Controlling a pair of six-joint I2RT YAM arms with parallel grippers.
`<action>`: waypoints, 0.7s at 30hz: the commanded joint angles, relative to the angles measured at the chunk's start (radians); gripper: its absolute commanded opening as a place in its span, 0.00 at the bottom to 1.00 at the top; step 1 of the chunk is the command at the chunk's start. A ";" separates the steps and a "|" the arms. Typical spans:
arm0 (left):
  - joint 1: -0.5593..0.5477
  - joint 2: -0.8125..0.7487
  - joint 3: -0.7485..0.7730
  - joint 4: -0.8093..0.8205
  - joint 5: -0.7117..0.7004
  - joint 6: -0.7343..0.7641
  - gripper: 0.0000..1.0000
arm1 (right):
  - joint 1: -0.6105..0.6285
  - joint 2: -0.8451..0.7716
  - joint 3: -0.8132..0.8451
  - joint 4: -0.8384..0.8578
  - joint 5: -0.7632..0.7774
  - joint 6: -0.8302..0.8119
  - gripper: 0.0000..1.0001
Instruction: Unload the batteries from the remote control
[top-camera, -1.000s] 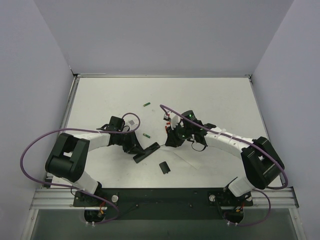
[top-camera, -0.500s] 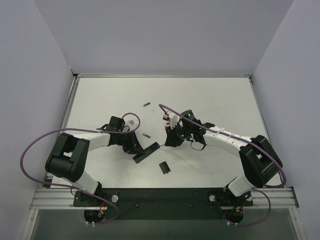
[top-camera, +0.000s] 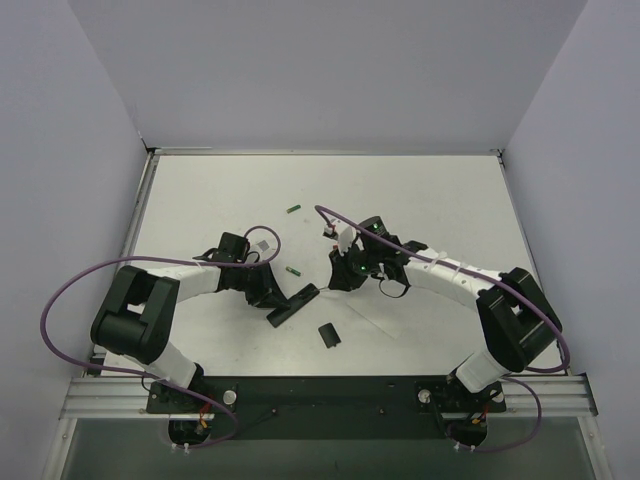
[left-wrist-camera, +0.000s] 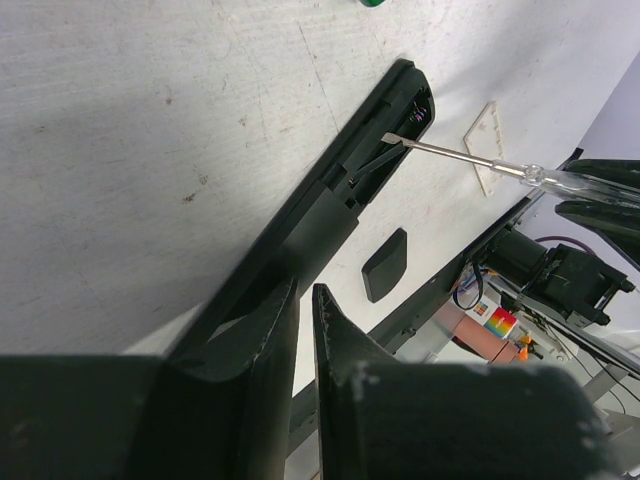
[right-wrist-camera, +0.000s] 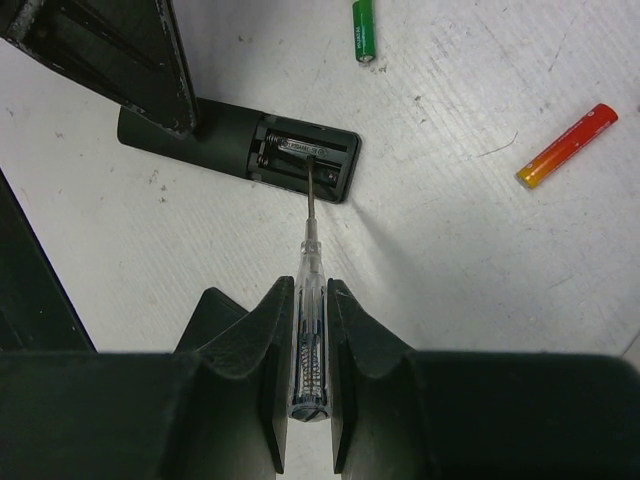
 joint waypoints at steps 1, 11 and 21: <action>0.005 0.000 0.031 0.000 -0.020 0.001 0.22 | 0.007 -0.008 0.078 -0.054 0.027 -0.021 0.00; 0.003 -0.006 0.037 0.000 -0.012 -0.004 0.22 | 0.007 -0.001 0.091 -0.065 0.038 -0.009 0.00; 0.003 -0.094 0.213 -0.040 0.013 -0.001 0.27 | 0.000 -0.188 0.112 -0.123 0.223 0.002 0.00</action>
